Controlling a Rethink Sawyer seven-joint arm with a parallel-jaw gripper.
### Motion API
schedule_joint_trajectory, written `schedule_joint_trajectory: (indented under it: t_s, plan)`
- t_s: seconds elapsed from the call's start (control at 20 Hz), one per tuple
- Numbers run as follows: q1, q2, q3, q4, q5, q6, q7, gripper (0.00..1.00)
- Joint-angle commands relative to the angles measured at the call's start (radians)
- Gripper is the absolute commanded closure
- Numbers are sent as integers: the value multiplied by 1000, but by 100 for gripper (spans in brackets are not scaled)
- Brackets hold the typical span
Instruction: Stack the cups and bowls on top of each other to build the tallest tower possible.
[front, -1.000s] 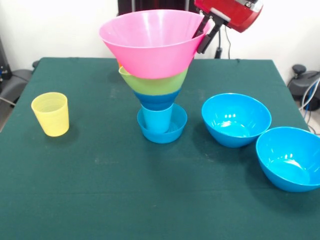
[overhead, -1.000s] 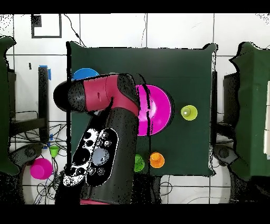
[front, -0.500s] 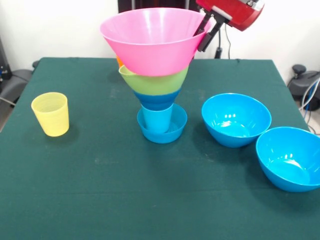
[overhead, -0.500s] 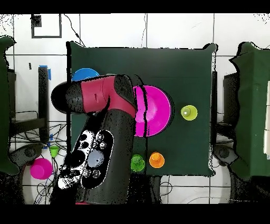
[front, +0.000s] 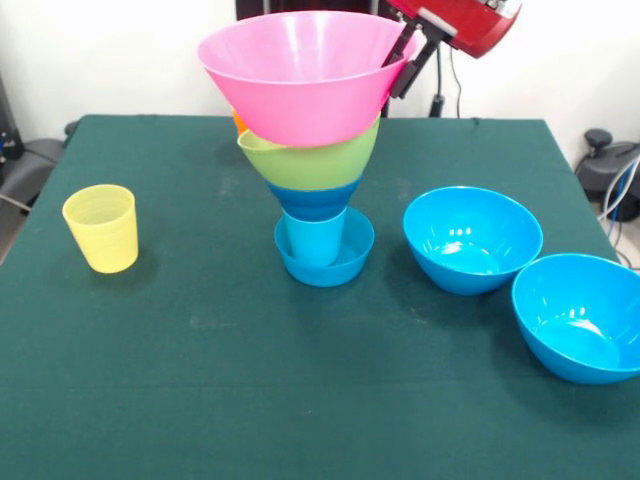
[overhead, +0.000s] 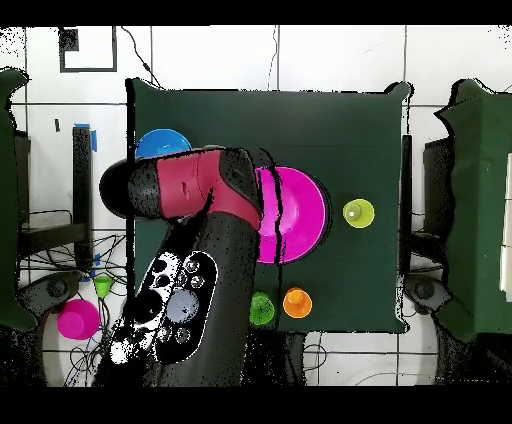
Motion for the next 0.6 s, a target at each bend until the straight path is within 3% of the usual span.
schedule_joint_trajectory:
  t_s: [0.05,0.6]
  plan:
    - [22,-13,19,124,29,-74,217,100]
    - [60,-9,-24,170,66,-111,246,100]
